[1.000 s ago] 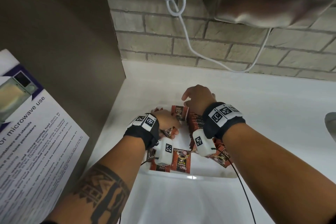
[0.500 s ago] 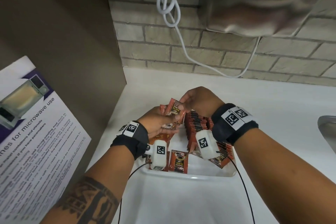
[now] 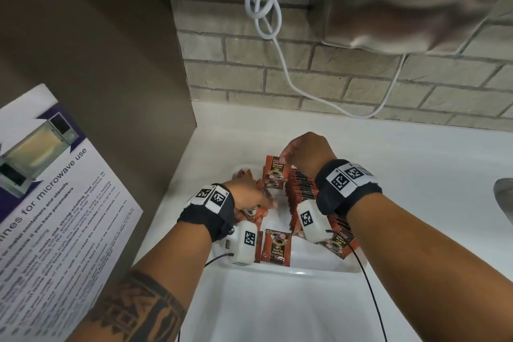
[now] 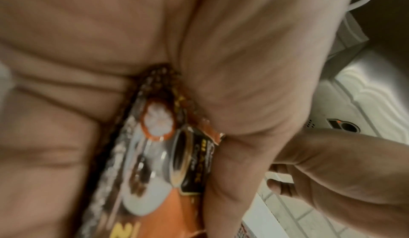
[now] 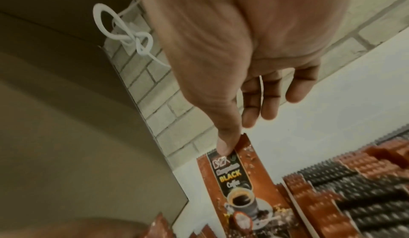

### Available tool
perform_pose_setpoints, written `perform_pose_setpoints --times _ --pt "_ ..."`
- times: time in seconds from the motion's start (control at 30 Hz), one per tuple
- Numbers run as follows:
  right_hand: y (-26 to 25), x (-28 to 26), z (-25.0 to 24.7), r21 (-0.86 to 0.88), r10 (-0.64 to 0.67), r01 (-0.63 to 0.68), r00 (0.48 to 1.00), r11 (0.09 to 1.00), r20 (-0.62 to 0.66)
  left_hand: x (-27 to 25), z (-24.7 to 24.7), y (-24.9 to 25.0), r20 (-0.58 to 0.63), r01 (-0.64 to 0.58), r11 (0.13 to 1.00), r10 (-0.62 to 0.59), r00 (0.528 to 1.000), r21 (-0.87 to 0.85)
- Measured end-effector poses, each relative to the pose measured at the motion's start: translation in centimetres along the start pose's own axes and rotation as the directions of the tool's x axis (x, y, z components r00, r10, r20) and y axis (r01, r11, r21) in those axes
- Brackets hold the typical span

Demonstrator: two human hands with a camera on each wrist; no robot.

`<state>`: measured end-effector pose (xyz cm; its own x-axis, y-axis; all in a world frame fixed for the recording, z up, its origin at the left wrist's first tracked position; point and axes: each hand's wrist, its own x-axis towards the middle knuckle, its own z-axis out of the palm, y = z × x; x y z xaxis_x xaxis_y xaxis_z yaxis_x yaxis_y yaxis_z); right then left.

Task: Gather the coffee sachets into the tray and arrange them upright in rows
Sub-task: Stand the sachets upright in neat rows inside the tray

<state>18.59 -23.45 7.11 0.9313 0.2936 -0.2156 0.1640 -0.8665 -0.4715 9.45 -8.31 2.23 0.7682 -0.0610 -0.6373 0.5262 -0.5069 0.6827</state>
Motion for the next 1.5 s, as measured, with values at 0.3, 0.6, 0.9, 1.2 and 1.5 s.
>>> perform_pose_setpoints --times 0.3,0.6,0.9,1.2,1.5 --pt "-0.3 1.3 2.7 -0.178 0.118 -0.116 0.993 0.977 0.003 2.2 0.9 1.2 0.032 0.035 0.997 -0.037 0.999 0.068" --pt "-0.4 2.3 3.2 -0.227 0.136 -0.115 0.988 0.967 0.076 2.3 0.4 2.1 -0.019 0.051 0.964 -0.047 0.999 0.259" --pt "0.5 2.1 2.6 -0.205 0.039 -0.025 0.997 0.978 0.064 2.5 0.4 1.9 -0.03 0.044 0.985 -0.04 0.999 0.17" --pt "0.7 0.9 0.4 -0.049 -0.064 0.065 0.998 0.997 0.022 1.8 0.3 1.1 0.073 0.09 0.942 -0.069 0.995 -0.324" --pt "0.8 -1.2 0.0 0.047 -0.159 0.153 0.973 0.987 0.167 0.7 -0.3 -0.2 0.002 -0.133 0.8 0.165 0.986 -0.585"
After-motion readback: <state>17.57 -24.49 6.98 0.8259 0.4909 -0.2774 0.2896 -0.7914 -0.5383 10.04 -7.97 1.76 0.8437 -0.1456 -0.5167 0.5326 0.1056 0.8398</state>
